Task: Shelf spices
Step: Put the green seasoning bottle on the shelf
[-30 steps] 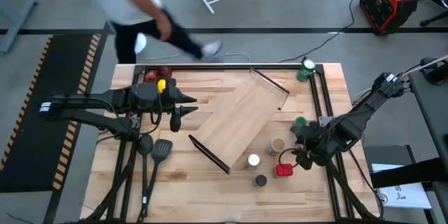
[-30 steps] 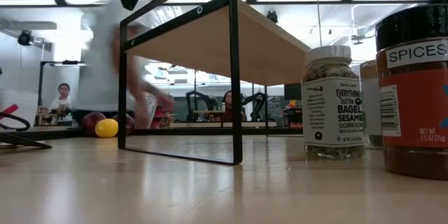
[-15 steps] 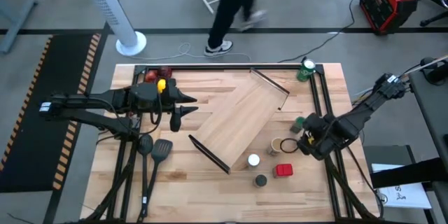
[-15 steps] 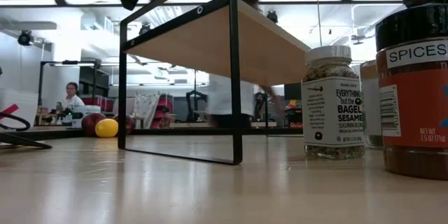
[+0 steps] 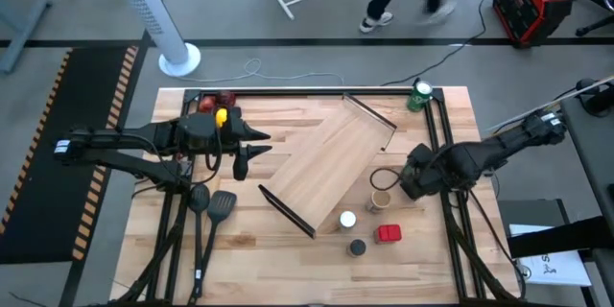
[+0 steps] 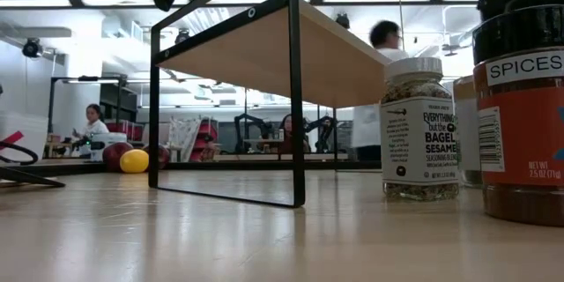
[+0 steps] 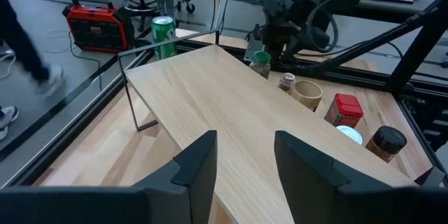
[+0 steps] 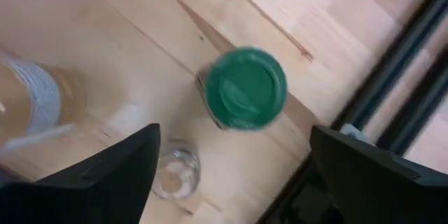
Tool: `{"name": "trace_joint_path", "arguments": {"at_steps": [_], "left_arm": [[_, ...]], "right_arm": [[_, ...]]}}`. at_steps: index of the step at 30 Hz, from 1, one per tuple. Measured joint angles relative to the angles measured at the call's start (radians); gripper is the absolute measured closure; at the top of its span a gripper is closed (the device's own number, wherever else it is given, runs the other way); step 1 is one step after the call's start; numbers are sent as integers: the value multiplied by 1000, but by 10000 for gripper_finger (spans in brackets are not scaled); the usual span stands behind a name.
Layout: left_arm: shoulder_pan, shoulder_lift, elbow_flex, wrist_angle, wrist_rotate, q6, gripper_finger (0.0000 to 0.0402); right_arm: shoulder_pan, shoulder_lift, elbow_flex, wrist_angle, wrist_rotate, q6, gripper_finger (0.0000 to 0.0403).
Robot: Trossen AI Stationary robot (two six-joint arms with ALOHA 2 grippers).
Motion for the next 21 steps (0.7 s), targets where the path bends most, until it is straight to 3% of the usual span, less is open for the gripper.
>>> {"name": "trace_joint_path", "arguments": {"at_steps": [10,21], "left_arm": [[0,0,0,0,0,0,270],[0,0,0,-3,7,0,270]], "right_arm": [[-222,7,-40,99,-64,-233,54],[-317,29,-46,131,-87,-357,54]]}}
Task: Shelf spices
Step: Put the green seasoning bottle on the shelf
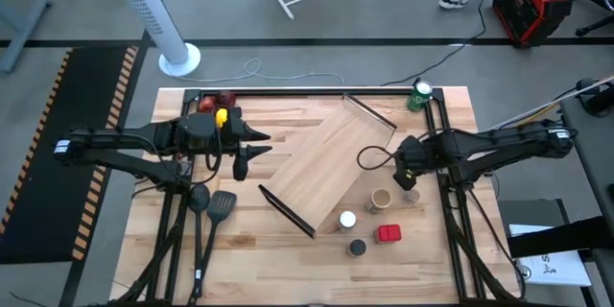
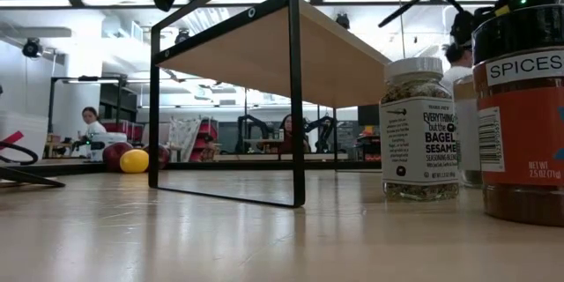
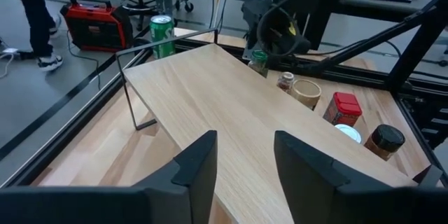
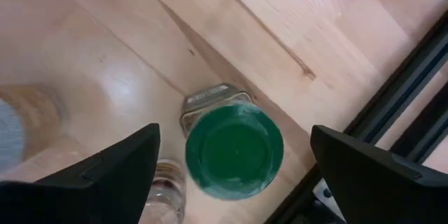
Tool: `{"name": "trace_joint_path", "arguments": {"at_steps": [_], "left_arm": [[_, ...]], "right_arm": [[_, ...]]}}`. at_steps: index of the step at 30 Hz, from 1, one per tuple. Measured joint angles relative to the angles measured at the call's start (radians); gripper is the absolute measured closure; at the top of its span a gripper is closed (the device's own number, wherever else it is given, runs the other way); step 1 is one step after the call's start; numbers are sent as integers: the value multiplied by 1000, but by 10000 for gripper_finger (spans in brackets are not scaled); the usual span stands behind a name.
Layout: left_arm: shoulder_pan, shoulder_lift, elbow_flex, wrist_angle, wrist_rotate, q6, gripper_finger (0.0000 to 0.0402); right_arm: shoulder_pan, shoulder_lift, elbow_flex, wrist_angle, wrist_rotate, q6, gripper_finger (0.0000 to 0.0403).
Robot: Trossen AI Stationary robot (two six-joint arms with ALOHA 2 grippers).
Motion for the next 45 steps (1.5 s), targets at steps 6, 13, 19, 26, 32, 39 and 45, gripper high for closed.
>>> {"name": "trace_joint_path", "arguments": {"at_steps": [6,13,19,26,32,39,45], "left_arm": [[0,0,0,3,0,0,265],[0,0,0,2,0,0,274],[0,0,0,-8,0,0,275],[0,0,0,-15,1,-3,266],[0,0,0,-13,1,-3,268],[0,0,0,-12,1,-3,277],[0,0,0,-12,1,-3,275]], "right_arm": [[-45,78,0,-4,-45,-158,54],[-81,192,0,3,-53,-291,54],[-87,234,0,18,-52,-331,55],[-87,264,0,22,-72,-352,107],[-87,271,0,20,-94,-355,212],[-87,270,1,15,-100,-359,227],[-87,272,94,-77,-122,-315,227]]}}
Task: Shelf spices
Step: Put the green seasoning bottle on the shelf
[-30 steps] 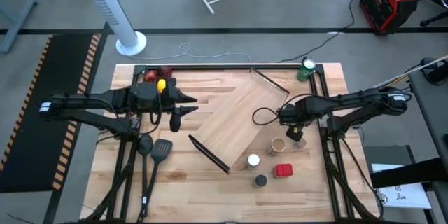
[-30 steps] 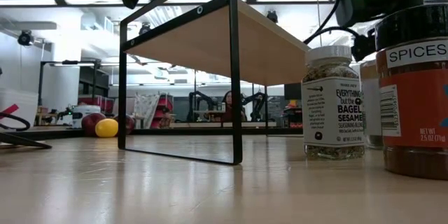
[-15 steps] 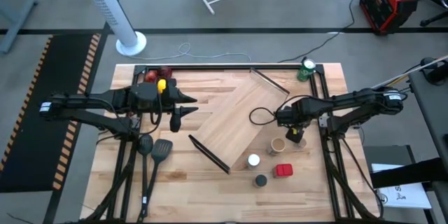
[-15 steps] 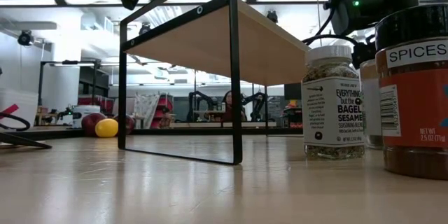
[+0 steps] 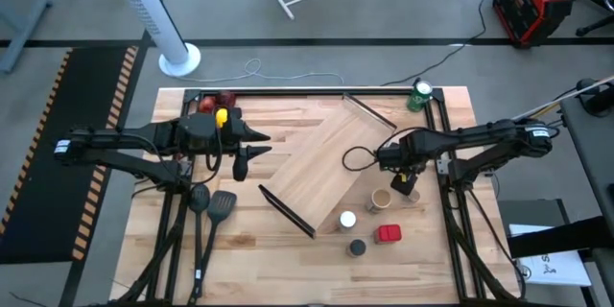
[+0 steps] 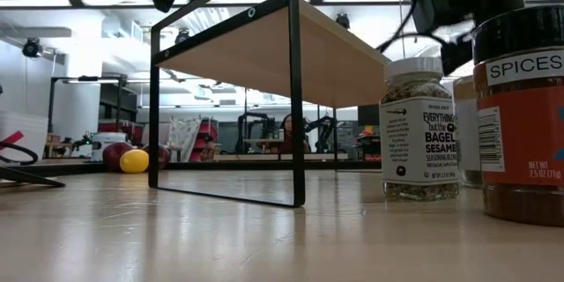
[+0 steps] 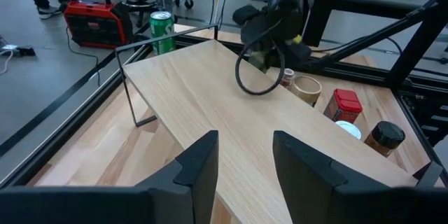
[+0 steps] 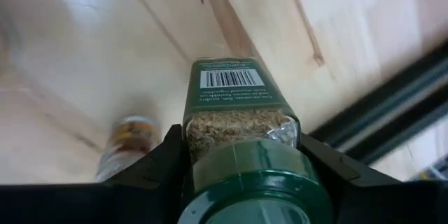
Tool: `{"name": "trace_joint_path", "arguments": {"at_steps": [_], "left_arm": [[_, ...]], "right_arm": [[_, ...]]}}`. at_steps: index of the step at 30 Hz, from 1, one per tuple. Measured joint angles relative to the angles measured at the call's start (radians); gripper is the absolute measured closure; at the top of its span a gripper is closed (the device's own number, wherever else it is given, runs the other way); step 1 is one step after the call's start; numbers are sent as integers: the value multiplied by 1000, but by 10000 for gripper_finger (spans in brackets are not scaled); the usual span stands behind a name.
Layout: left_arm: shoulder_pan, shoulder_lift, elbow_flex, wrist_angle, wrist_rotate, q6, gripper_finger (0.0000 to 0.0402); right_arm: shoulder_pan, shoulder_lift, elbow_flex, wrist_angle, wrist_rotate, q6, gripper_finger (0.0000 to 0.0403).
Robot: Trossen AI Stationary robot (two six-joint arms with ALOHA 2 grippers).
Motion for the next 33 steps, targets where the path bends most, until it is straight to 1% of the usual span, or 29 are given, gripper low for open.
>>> {"name": "trace_joint_path", "arguments": {"at_steps": [5,11,14,18,22,24,27,30,33], "left_arm": [[0,0,0,0,0,0,270],[0,0,0,0,0,-10,271],[0,0,0,0,0,-11,275],[0,0,0,0,0,-10,280],[0,0,0,1,0,-5,282],[0,0,0,5,0,-4,281],[0,0,0,6,0,-4,277],[0,0,0,6,0,-4,272],[0,0,-1,6,0,-5,268]], "right_arm": [[3,-1,196,-126,-3,61,227],[2,-1,478,-200,-4,56,227],[0,22,606,-251,-5,53,227],[-23,85,755,-253,-6,24,227],[-64,190,886,-254,-10,-61,227],[-92,247,950,-258,-14,-111,227],[-143,327,1053,-256,-57,-193,227],[-189,398,1147,-255,-62,-257,227],[-241,452,1207,-257,-64,-295,227]]}}
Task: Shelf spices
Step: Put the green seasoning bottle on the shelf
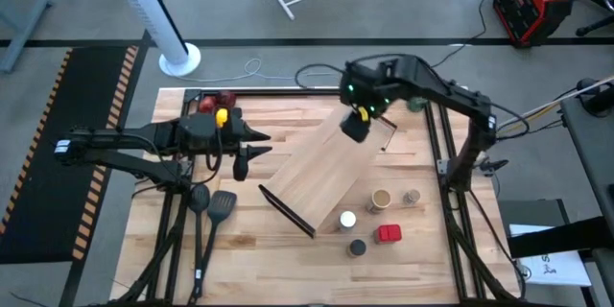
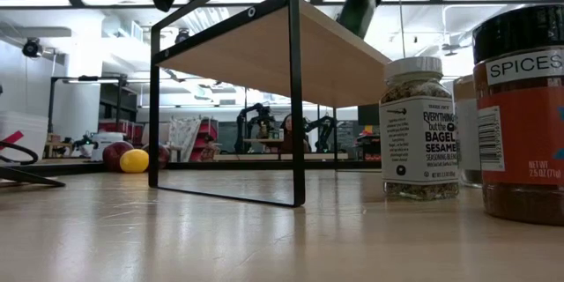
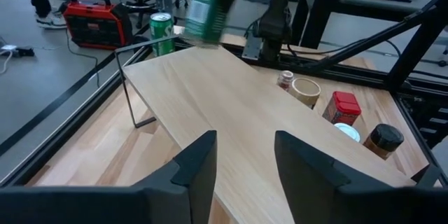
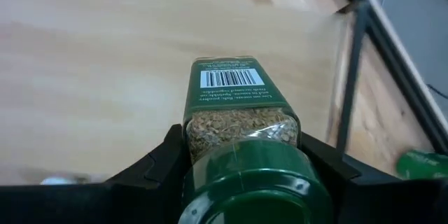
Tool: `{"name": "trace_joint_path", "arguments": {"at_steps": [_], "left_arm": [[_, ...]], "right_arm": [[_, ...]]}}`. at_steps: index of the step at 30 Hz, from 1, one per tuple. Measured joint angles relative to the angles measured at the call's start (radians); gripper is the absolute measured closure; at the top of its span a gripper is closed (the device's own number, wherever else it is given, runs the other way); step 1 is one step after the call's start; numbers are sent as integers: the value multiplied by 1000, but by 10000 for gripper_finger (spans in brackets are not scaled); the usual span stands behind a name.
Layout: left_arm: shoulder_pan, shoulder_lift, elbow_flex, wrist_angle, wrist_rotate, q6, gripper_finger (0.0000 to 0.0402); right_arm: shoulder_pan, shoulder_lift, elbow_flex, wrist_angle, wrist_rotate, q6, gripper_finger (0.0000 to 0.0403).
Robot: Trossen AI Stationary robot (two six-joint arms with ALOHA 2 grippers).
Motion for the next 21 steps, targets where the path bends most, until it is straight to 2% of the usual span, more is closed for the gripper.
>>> {"name": "trace_joint_path", "arguments": {"at_steps": [8,21], "left_arm": [[0,0,-18,-10,0,-25,269],[0,0,-18,20,0,-32,277]], "right_arm": [[-101,88,41,-2,-45,-83,227],[-181,190,152,1,-122,-168,227]]}}
